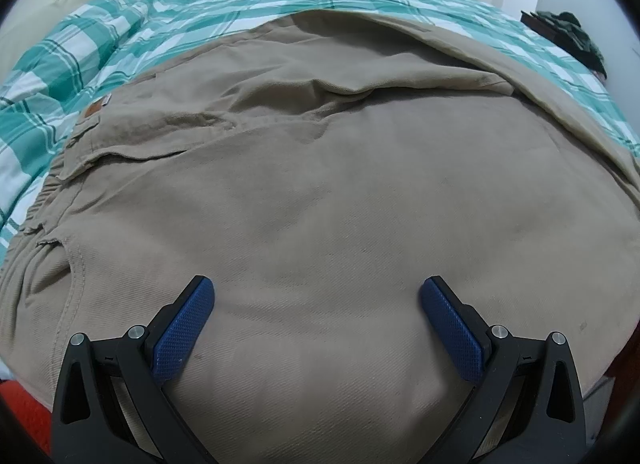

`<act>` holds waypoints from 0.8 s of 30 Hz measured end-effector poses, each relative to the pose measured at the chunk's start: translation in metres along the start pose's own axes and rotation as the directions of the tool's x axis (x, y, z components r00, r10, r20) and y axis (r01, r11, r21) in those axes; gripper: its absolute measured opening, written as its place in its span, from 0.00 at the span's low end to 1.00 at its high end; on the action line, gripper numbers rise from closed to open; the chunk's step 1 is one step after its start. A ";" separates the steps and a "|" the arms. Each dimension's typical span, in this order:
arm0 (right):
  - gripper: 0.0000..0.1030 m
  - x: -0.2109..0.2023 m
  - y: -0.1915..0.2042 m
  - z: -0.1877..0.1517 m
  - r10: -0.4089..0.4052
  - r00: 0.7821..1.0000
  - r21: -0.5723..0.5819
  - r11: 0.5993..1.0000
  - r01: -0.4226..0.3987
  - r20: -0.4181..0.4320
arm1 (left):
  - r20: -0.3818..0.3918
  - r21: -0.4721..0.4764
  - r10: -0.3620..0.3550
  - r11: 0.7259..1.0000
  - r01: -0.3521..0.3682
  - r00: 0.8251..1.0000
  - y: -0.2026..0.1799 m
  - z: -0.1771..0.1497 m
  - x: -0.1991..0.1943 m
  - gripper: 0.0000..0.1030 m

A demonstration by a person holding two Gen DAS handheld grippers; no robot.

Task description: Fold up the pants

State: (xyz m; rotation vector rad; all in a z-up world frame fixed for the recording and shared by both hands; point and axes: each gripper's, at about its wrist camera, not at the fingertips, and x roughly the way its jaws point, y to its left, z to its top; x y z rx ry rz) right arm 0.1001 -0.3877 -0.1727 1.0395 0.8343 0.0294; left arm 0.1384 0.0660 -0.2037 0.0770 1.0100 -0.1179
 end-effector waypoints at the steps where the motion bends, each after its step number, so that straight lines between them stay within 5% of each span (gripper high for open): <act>1: 0.65 -0.001 -0.008 0.005 0.018 1.000 0.078 0.997 -0.019 0.016 | 0.002 0.000 0.000 1.000 0.000 1.000 0.000 0.000 0.000 0.99; 6: 0.65 0.001 -0.032 0.020 0.045 0.997 0.337 0.939 -0.064 0.066 | 0.007 -0.001 0.002 1.000 -0.002 1.000 0.000 0.000 0.001 0.99; 11: 0.65 0.021 -0.017 0.041 -0.081 0.992 0.297 0.954 0.049 0.095 | 0.014 -0.001 0.007 1.000 -0.007 1.000 -0.001 0.000 0.001 0.99; 17: 0.63 0.031 -0.011 0.050 -0.138 0.976 0.326 0.942 0.078 0.168 | 0.019 0.001 0.004 1.000 -0.004 1.000 -0.002 -0.001 0.001 0.99; 22: 0.68 0.031 -0.008 0.026 0.041 0.997 0.451 0.890 -0.067 0.066 | 0.020 -0.009 0.014 1.000 -0.013 1.000 -0.003 0.001 0.004 0.99; 24: 0.68 0.049 -0.004 0.033 0.072 0.997 0.417 0.906 -0.075 0.023 | 0.023 -0.016 0.018 1.000 -0.018 1.000 -0.004 0.002 0.005 0.99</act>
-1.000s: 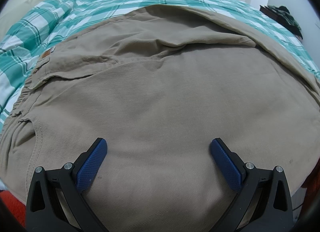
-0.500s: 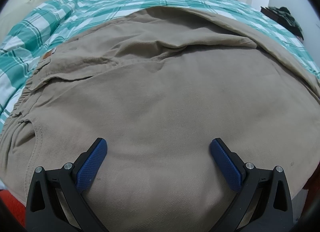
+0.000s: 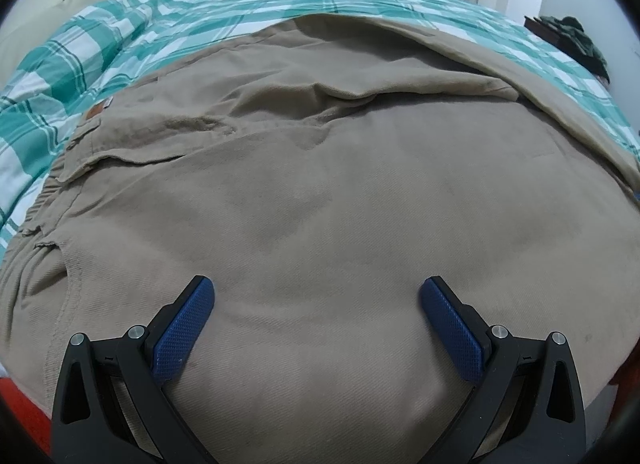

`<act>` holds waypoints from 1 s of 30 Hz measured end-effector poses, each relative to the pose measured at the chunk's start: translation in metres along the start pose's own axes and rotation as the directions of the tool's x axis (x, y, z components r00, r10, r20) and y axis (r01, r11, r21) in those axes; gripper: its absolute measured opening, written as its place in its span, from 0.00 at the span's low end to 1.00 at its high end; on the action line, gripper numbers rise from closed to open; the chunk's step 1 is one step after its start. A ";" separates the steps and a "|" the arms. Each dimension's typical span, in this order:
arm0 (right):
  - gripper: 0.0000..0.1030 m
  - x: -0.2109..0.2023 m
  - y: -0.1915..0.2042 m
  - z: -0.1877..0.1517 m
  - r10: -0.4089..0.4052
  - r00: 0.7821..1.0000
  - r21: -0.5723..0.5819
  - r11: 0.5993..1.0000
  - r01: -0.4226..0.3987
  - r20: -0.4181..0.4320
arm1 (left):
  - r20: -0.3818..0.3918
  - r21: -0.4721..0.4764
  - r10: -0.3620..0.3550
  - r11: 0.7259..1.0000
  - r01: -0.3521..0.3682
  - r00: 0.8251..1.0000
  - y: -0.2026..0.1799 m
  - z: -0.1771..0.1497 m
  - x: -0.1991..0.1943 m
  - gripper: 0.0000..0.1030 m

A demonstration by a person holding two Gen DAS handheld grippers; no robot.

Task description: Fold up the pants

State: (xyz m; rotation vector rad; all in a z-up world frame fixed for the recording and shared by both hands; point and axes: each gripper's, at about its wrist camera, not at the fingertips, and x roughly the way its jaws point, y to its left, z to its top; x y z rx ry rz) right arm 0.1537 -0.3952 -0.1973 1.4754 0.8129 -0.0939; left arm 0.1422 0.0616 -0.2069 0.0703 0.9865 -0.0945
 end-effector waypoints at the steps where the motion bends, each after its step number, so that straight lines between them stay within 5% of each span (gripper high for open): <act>1: 0.68 0.012 0.004 0.005 -0.002 1.000 -0.024 1.000 0.001 -0.026 | 0.003 -0.001 0.003 1.000 -0.003 1.000 0.000 -0.001 -0.001 0.99; 10: 0.67 0.045 0.010 0.023 -0.056 0.998 -0.088 0.994 0.058 0.028 | 0.012 -0.001 0.001 1.000 -0.001 1.000 0.000 -0.002 -0.001 0.99; 14: 0.67 0.014 0.014 0.020 0.058 0.978 -0.157 0.987 -0.027 0.200 | 0.013 -0.001 0.001 1.000 -0.001 1.000 0.000 -0.002 -0.001 0.99; 18: 0.66 0.005 0.024 0.019 0.025 0.971 -0.229 0.973 0.031 0.236 | 0.013 -0.001 0.001 1.000 -0.001 1.000 -0.001 -0.002 -0.002 0.99; 20: 0.53 0.005 0.020 0.023 -0.041 0.966 -0.211 0.973 0.098 0.256 | 0.010 -0.001 0.001 1.000 -0.001 1.000 -0.001 -0.002 -0.002 0.99; 22: 0.22 0.000 0.011 0.026 -0.142 0.945 -0.177 0.964 0.200 0.294 | -0.004 0.000 0.001 1.000 -0.001 1.000 -0.001 0.000 -0.002 0.99; 25: 0.07 -0.002 0.019 0.028 -0.194 0.928 -0.286 0.913 0.289 0.319 | -0.083 -0.019 -0.038 0.999 0.036 0.996 0.003 0.012 -0.009 0.99; 26: 0.06 -0.006 0.033 0.022 -0.185 0.923 -0.363 0.879 0.310 0.338 | -0.093 -0.047 -0.113 0.993 0.109 0.989 0.007 0.018 -0.015 0.99; 30: 0.06 -0.038 0.097 -0.010 -0.018 0.948 -0.627 0.746 0.224 0.318 | 0.003 -0.199 -0.335 0.923 0.329 0.942 0.027 0.054 -0.040 0.99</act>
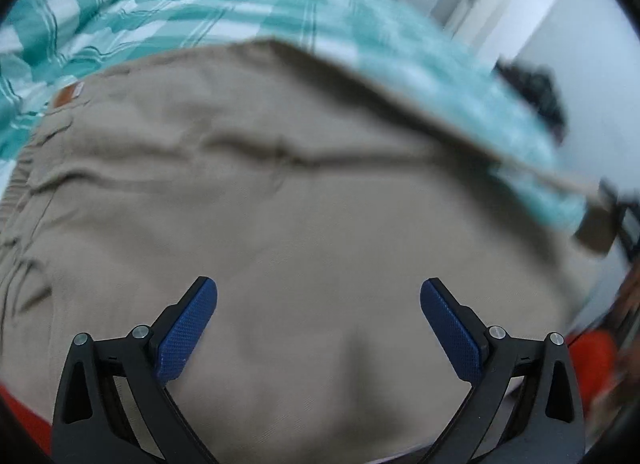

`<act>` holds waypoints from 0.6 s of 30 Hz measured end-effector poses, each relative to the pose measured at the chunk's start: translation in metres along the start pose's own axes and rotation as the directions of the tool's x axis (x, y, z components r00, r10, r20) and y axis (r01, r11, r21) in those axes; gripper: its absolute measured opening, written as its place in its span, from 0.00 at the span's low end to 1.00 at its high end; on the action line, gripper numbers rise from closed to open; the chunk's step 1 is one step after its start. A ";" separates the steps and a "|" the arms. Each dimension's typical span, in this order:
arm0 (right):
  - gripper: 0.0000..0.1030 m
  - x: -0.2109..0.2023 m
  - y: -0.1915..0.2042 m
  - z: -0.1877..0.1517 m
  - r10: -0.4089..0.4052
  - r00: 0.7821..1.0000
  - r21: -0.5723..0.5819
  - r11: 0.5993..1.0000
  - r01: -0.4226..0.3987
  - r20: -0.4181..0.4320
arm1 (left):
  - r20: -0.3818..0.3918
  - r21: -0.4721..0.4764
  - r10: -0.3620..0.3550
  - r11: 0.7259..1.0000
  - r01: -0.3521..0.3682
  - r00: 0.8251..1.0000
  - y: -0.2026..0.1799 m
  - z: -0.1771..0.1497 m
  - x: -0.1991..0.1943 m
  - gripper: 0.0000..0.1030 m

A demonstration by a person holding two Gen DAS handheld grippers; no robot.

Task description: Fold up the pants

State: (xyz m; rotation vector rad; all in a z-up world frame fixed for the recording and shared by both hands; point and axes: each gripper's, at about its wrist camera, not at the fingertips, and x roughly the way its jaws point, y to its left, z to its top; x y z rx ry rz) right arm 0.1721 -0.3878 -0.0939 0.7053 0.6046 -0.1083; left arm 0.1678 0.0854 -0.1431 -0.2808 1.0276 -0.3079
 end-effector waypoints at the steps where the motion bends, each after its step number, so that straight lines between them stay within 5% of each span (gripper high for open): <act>1: 0.06 -0.013 0.011 0.002 0.034 0.999 -0.051 0.998 -0.034 0.016 | 0.019 -0.039 -0.052 0.998 0.053 0.998 0.002 0.014 -0.005 0.99; 6: 0.06 -0.089 0.050 0.008 0.221 0.974 -0.227 0.952 -0.204 0.051 | 0.056 -0.267 -0.279 0.921 0.284 0.959 0.024 0.079 0.013 0.99; 13: 0.06 -0.163 0.035 -0.011 0.306 0.951 -0.266 0.921 -0.285 0.041 | 0.044 -0.451 -0.300 0.845 0.287 0.953 0.053 0.103 0.045 0.92; 14: 0.05 -0.170 0.031 -0.010 0.308 0.951 -0.267 0.920 -0.288 0.035 | 0.043 -0.453 -0.302 0.844 0.288 0.952 0.055 0.103 0.043 0.61; 15: 0.06 -0.174 0.026 -0.010 0.307 0.951 -0.267 0.919 -0.289 0.025 | 0.028 -0.455 -0.307 0.843 0.286 0.951 0.055 0.104 0.045 0.03; 18: 0.05 -0.157 0.001 -0.002 0.251 0.967 -0.252 0.934 -0.255 -0.050 | -0.021 -0.504 -0.287 0.830 0.238 0.958 0.055 0.106 0.049 0.02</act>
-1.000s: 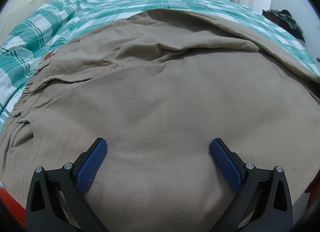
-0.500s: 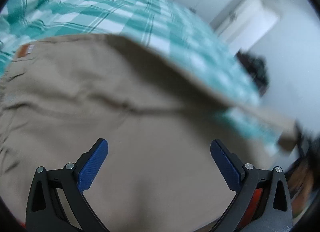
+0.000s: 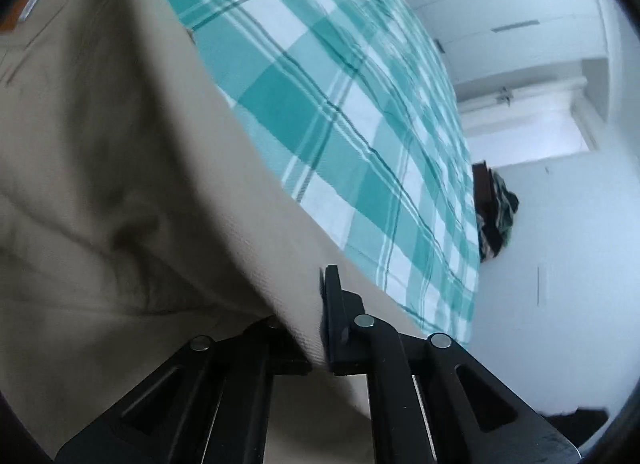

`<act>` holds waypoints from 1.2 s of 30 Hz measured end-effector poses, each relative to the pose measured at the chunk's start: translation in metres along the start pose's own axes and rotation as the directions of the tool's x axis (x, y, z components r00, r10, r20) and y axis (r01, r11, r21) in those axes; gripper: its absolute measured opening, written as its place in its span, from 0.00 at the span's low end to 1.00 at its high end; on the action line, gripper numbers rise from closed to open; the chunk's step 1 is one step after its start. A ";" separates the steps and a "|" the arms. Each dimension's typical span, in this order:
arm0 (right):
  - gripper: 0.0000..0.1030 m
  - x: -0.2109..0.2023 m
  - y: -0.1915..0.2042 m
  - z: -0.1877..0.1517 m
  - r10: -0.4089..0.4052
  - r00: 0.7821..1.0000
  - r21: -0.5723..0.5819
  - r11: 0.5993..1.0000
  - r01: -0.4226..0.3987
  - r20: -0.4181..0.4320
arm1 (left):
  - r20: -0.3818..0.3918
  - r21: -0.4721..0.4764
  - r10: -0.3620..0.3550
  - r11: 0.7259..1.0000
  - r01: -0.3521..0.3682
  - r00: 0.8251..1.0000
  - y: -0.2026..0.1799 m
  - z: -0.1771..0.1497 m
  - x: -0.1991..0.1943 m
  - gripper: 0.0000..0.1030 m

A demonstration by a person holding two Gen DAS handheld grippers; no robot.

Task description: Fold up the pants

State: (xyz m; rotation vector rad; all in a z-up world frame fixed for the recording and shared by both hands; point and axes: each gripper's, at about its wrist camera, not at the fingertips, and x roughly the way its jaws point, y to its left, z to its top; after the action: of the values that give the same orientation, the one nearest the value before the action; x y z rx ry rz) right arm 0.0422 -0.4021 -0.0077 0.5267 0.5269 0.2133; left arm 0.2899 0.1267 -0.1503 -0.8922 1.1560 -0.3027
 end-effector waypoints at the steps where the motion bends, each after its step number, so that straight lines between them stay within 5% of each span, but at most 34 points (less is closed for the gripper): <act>1: 0.05 0.008 -0.012 0.004 -0.039 0.998 0.003 0.999 0.039 -0.042 | 0.012 0.007 -0.002 1.000 0.002 1.000 -0.005 -0.002 -0.004 0.02; 3: 0.05 0.043 -0.039 0.026 -0.140 0.984 -0.028 0.990 0.137 -0.112 | 0.079 0.057 -0.045 0.998 0.041 0.996 -0.032 -0.010 -0.025 0.02; 5: 0.05 0.058 -0.052 0.057 -0.172 0.982 -0.082 0.983 0.166 -0.075 | 0.171 0.144 -0.129 0.984 0.105 0.977 -0.063 -0.025 -0.063 0.03; 8: 0.05 0.050 -0.045 0.104 -0.073 0.997 -0.113 0.991 0.076 0.030 | 0.261 0.306 -0.163 0.949 0.079 0.951 -0.085 -0.065 -0.110 0.05; 10: 0.06 0.040 -0.046 0.116 -0.013 1.000 -0.101 0.995 0.016 0.026 | 0.230 0.351 -0.127 0.935 0.039 0.965 -0.075 -0.087 -0.110 0.05; 13: 0.06 0.033 -0.077 0.096 -0.055 0.996 -0.043 0.998 0.052 -0.077 | 0.079 0.347 0.021 0.937 -0.047 0.997 -0.033 -0.136 -0.062 0.08; 15: 0.06 0.039 -0.123 0.053 -0.135 0.971 0.040 0.989 0.145 -0.198 | -0.022 0.307 0.106 0.947 -0.094 0.994 0.000 -0.161 -0.027 0.08; 20: 0.12 0.053 -0.198 -0.030 -0.237 0.891 0.216 0.916 0.338 -0.387 | -0.020 0.325 0.143 0.937 -0.129 0.990 -0.001 -0.167 -0.017 0.04; 23: 0.23 0.047 -0.210 -0.031 -0.205 0.908 0.293 0.901 0.321 -0.365 | -0.004 0.320 0.117 0.941 -0.110 0.993 -0.008 -0.161 -0.024 0.06; 25: 0.60 0.042 -0.214 -0.028 -0.191 0.924 0.324 0.897 0.301 -0.331 | -0.005 0.320 0.123 0.940 -0.115 0.992 -0.008 -0.160 -0.018 0.06; 27: 0.61 0.037 -0.219 -0.027 -0.143 0.950 0.395 0.884 0.249 -0.278 | -0.009 0.323 0.134 0.938 -0.124 0.991 -0.004 -0.164 -0.019 0.06; 30: 0.58 0.026 -0.237 -0.029 -0.122 0.972 0.519 0.829 0.210 -0.199 | -0.014 0.322 0.135 0.939 -0.123 0.991 0.003 -0.168 -0.021 0.06; 32: 0.40 0.017 -0.248 -0.028 -0.134 0.978 0.581 0.789 0.202 -0.159 | -0.006 0.325 0.128 0.938 -0.119 0.992 0.006 -0.169 -0.020 0.06; 33: 0.13 0.015 -0.252 -0.028 -0.151 0.976 0.593 0.776 0.215 -0.157 | -0.002 0.329 0.120 0.938 -0.112 0.993 0.005 -0.170 -0.021 0.06; 34: 0.05 0.012 -0.256 -0.027 -0.174 0.971 0.603 0.762 0.238 -0.163 | 0.002 0.339 0.115 0.934 -0.109 0.993 0.004 -0.172 -0.023 0.06; 36: 0.05 0.011 -0.260 -0.022 -0.174 0.970 0.596 0.766 0.242 -0.169 | 0.010 0.374 0.122 0.920 -0.117 0.993 -0.002 -0.174 -0.023 0.07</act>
State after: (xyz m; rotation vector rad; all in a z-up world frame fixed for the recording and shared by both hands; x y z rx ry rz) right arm 0.0555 -0.6089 -0.1663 1.0940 0.7583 -0.1617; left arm 0.1268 0.0611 -0.1536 -0.4817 1.1113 -0.4138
